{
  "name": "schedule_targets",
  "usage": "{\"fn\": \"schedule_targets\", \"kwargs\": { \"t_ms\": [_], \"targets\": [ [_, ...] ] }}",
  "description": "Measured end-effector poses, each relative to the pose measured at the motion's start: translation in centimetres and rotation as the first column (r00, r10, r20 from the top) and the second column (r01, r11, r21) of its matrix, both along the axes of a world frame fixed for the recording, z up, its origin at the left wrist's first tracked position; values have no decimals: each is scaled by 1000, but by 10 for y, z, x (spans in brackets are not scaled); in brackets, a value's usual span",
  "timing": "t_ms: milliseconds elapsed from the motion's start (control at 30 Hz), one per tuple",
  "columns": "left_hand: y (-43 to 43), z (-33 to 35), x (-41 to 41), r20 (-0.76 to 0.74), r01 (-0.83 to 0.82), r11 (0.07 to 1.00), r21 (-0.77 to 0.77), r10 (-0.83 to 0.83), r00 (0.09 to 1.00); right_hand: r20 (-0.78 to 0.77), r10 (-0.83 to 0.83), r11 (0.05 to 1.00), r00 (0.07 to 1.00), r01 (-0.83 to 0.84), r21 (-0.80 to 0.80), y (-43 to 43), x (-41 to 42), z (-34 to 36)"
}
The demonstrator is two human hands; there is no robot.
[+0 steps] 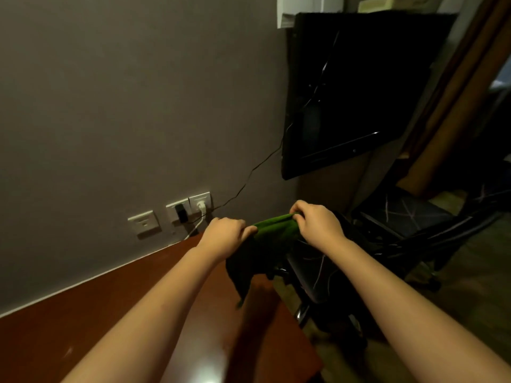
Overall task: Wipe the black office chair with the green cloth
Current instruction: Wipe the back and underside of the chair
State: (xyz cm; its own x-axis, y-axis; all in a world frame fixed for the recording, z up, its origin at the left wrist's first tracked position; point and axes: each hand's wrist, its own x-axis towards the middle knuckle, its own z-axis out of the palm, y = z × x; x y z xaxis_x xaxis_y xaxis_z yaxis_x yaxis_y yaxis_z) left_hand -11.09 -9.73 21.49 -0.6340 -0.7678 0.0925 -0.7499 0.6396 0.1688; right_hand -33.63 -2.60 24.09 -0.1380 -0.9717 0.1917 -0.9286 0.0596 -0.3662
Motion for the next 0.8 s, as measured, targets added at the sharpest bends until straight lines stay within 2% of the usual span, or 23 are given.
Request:
{"fn": "schedule_targets", "kwargs": {
  "t_ms": [167,333,467,800],
  "targets": [
    [1,6,-43,-77,100,995,-9,-101,992,9,-173,985,985,173,-17,31,-39,3],
    [24,6,-107,-81,280,960,27,-277,957,-13,-357,934,934,357,0,85,-92,4],
    [52,18,-158,-71,362,932,12,-360,930,-19,-476,879,879,476,-26,126,-132,11],
    [120,50,-298,-83,427,904,1,-426,901,-23,-597,801,802,594,-76,209,-260,22]
  ]
}}
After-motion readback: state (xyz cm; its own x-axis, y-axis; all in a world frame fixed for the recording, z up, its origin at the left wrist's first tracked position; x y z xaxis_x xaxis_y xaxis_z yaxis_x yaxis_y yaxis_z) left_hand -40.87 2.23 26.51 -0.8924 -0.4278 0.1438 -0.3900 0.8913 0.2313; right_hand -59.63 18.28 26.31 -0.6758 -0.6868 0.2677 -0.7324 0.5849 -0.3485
